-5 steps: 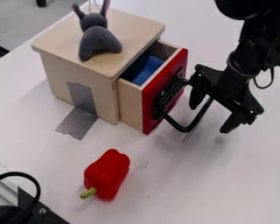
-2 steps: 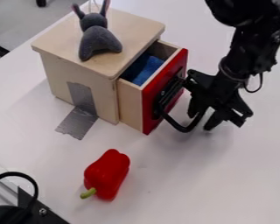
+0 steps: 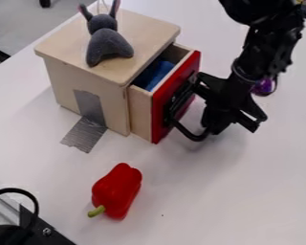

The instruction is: Close the boxer

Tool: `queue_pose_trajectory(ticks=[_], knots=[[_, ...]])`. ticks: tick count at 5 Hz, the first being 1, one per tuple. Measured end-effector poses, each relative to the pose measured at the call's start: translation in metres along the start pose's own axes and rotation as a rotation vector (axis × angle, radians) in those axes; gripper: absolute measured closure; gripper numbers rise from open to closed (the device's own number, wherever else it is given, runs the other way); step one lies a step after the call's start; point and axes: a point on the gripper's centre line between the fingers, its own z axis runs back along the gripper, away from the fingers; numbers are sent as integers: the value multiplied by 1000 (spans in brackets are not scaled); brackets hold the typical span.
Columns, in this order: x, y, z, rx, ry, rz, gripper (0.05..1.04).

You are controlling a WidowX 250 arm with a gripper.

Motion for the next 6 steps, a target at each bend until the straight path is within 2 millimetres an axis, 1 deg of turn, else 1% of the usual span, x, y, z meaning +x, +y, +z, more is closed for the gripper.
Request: queue_pose_trajectory(ticks=[1, 4, 5, 6], knots=[[0, 14, -7, 28, 30, 27, 961], [-1, 22, -11, 45, 44, 65, 961], [-4, 44, -15, 36, 81, 122, 961], [-7, 46, -15, 5, 110, 136, 961]])
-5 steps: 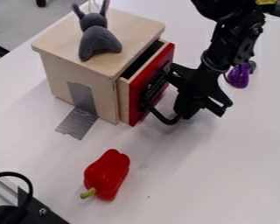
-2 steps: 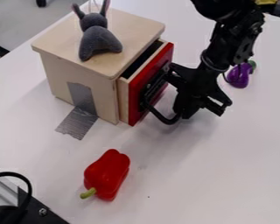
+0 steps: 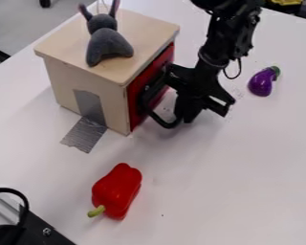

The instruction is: Close the boxer

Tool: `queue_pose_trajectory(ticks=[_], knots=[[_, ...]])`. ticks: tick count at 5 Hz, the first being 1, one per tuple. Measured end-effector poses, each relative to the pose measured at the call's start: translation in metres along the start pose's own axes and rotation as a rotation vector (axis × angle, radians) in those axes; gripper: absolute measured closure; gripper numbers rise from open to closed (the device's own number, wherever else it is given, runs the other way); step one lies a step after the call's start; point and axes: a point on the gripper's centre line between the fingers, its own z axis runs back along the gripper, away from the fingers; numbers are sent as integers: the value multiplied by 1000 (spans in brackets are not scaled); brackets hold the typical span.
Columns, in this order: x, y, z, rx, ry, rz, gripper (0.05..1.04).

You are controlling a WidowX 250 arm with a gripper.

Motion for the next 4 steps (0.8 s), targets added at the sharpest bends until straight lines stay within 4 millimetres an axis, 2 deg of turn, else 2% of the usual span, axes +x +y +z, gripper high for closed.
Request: queue_pose_trajectory(ticks=[1, 2, 3, 4], knots=[[-1, 6, 3, -37, 13, 19, 936], [-1, 9, 2, -60, 24, 33, 697], [-2, 10, 2, -60, 27, 22, 374], [-3, 9, 6, -67, 22, 8, 122]])
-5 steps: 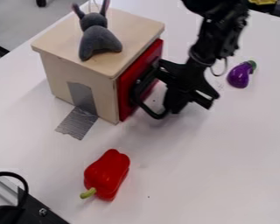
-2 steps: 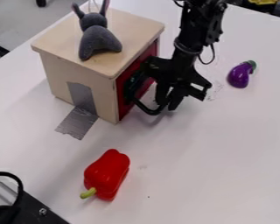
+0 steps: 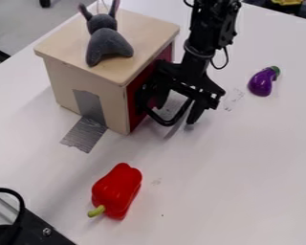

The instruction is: Close the boxer

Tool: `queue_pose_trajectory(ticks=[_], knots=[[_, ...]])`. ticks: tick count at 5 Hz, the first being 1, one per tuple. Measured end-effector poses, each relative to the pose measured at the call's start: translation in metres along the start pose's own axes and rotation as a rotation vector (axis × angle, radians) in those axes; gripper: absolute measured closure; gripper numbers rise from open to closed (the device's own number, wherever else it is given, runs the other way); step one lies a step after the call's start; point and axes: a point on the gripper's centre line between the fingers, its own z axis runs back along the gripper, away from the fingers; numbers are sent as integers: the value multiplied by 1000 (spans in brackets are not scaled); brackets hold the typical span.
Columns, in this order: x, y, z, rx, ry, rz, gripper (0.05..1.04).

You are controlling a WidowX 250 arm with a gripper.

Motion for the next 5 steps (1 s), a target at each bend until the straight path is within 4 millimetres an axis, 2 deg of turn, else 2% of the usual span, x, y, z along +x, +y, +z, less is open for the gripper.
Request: queue_pose_trajectory(ticks=[1, 3, 5], knots=[[-3, -7, 18, -34, -24, -23, 85], [1, -31, 64, -161, -95, -89, 85], [-5, -35, 88, -227, -125, -102, 85]])
